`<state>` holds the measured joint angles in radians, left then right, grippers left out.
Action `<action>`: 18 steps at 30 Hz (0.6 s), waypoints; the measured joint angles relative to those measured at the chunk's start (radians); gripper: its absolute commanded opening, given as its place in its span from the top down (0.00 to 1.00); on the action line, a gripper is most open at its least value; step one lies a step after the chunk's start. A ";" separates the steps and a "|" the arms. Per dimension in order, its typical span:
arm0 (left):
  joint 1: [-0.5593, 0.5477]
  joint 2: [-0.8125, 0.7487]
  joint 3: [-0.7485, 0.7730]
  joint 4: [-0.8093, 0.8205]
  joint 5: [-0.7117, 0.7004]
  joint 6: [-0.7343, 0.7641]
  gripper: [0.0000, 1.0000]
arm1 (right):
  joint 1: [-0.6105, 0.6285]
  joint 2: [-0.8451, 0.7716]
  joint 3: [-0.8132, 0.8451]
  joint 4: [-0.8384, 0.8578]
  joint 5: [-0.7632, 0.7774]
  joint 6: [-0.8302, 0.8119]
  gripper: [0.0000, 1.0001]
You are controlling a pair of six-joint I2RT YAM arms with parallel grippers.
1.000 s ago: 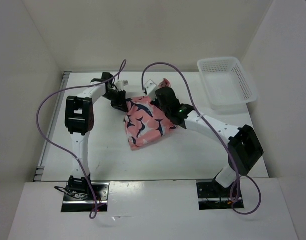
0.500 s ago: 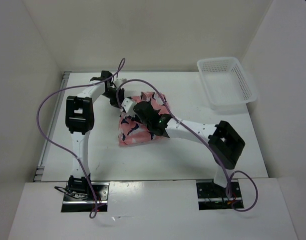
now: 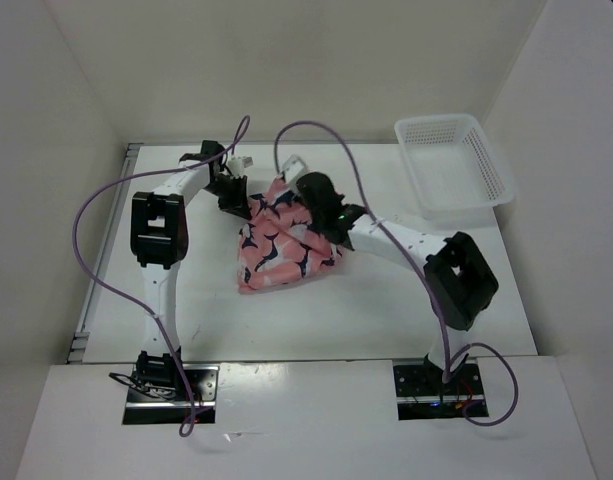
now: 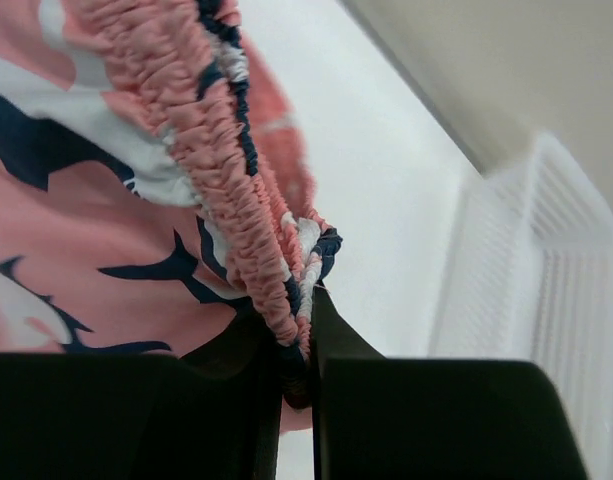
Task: Fold and stack the shorts
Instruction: Fold the shorts
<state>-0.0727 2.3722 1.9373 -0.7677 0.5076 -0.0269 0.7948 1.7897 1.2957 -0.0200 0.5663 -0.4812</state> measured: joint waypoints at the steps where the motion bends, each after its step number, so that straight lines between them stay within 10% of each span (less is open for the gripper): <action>1: 0.000 0.000 0.000 0.000 -0.005 0.000 1.00 | -0.040 -0.014 0.000 -0.005 0.008 0.013 1.00; 18: -0.001 -0.031 -0.034 0.017 -0.075 -0.003 1.00 | -0.283 -0.209 -0.175 -0.044 0.060 0.085 1.00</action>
<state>-0.0734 2.3417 1.9038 -0.7506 0.4328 -0.0299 0.5114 1.5806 1.1206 -0.0643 0.6266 -0.3962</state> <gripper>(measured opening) 0.003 0.132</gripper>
